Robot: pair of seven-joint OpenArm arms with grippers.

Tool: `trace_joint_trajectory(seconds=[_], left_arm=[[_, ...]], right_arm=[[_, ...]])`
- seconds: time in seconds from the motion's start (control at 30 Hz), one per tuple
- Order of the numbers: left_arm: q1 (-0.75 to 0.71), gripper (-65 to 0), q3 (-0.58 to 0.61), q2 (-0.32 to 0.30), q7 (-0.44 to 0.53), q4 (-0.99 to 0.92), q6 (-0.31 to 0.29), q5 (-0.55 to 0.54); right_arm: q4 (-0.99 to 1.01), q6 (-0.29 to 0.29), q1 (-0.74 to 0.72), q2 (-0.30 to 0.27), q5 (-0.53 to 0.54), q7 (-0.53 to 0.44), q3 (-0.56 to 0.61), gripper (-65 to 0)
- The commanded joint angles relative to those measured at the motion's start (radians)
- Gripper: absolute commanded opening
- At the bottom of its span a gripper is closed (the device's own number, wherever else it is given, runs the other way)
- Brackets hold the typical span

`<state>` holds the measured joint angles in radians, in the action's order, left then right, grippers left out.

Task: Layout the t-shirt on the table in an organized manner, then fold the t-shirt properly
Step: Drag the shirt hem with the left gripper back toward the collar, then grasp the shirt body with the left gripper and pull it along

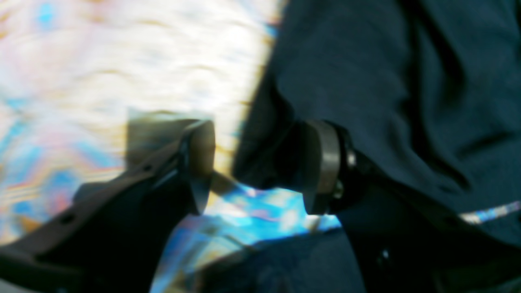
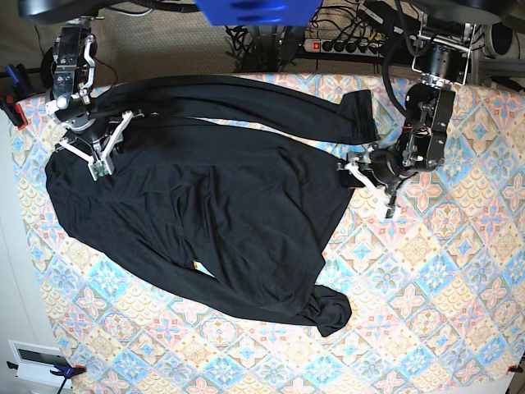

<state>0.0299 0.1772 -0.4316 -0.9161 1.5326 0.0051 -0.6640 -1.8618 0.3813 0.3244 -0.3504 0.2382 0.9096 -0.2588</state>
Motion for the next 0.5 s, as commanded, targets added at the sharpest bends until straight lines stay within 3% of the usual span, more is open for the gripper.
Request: trace_joint_trajectory(seconds=[0.0, 0.17, 0.23, 0.33, 0.47], left_arm=[[0.003, -34.5, 0.008, -0.014, -0.013, 0.012, 0.005, -0.007], [0.000, -55.6, 0.003, -0.017, -0.011, 0.012, 0.002, -0.006], [0.000, -65.0, 0.002, -0.046, -0.011, 0.012, 0.002, -0.006], [-0.002, -65.0, -0.037, -0.080, -0.011, 0.012, 0.003, -0.009], [-0.075, -65.0, -0.242, -0.091, -0.011, 0.012, 0.003, -0.009]], right_arm=[[-0.017, -0.005, -0.003, -0.014, 0.000, -0.014, -0.007, -54.4], [-0.017, -0.005, -0.003, -0.014, 0.000, -0.014, -0.007, -54.4], [-0.017, -0.005, -0.003, -0.014, 0.000, -0.014, -0.007, -54.4], [-0.017, -0.005, -0.003, -0.014, 0.000, -0.014, -0.007, -54.4], [-0.017, -0.005, -0.003, -0.014, 0.000, -0.014, -0.007, -54.4]])
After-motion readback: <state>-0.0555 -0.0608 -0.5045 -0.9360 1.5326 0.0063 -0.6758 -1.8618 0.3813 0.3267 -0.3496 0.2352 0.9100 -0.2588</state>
